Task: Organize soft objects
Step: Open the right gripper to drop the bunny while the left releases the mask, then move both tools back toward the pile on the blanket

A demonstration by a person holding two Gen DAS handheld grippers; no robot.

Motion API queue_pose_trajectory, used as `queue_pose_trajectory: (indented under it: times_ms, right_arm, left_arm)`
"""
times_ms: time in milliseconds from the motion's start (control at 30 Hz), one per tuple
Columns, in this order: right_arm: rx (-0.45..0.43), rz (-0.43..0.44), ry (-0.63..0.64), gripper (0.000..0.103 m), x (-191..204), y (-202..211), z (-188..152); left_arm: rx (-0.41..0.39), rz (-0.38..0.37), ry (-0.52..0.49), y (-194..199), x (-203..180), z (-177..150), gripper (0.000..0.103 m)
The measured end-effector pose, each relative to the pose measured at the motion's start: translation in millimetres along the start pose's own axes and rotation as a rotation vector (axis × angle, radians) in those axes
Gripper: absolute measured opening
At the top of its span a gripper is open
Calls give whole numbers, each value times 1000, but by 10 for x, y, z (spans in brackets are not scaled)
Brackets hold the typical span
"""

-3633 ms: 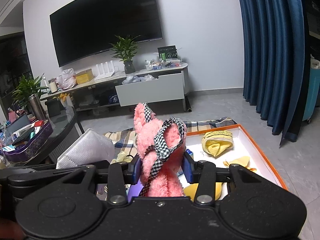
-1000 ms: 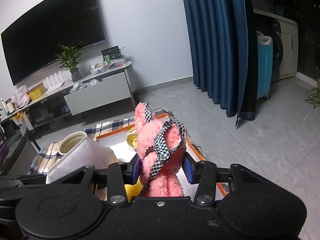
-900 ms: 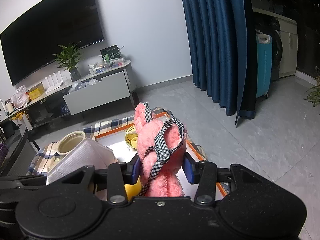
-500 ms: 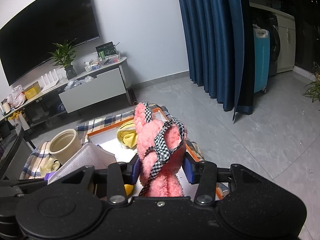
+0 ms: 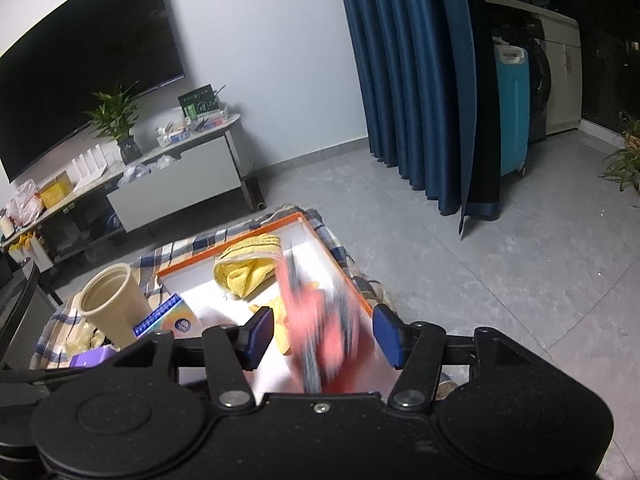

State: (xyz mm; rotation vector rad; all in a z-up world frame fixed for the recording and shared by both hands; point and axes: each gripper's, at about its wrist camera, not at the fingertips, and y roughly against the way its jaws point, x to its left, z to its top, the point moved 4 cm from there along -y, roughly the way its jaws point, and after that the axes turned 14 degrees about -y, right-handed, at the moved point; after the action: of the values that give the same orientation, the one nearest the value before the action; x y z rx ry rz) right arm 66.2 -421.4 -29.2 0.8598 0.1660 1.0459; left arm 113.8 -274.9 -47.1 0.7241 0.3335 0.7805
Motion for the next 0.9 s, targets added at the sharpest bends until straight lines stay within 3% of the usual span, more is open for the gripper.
queue_pose_trajectory:
  times_ms: [33, 167, 433, 900]
  right_arm:
    - [-4, 2, -2, 67, -10, 13, 6]
    - [-27, 10, -11, 67, 3, 98, 33]
    - [-51, 59, 39, 67, 225, 313, 14]
    - [-8, 189, 152, 67, 890, 534, -274]
  left_arm:
    - [0, -6, 1, -8, -3, -3, 65]
    - [-8, -8, 14, 28, 17, -11, 67]
    - [-41, 61, 27, 317, 121, 19, 77]
    - [-88, 190, 91, 914, 556, -235, 79]
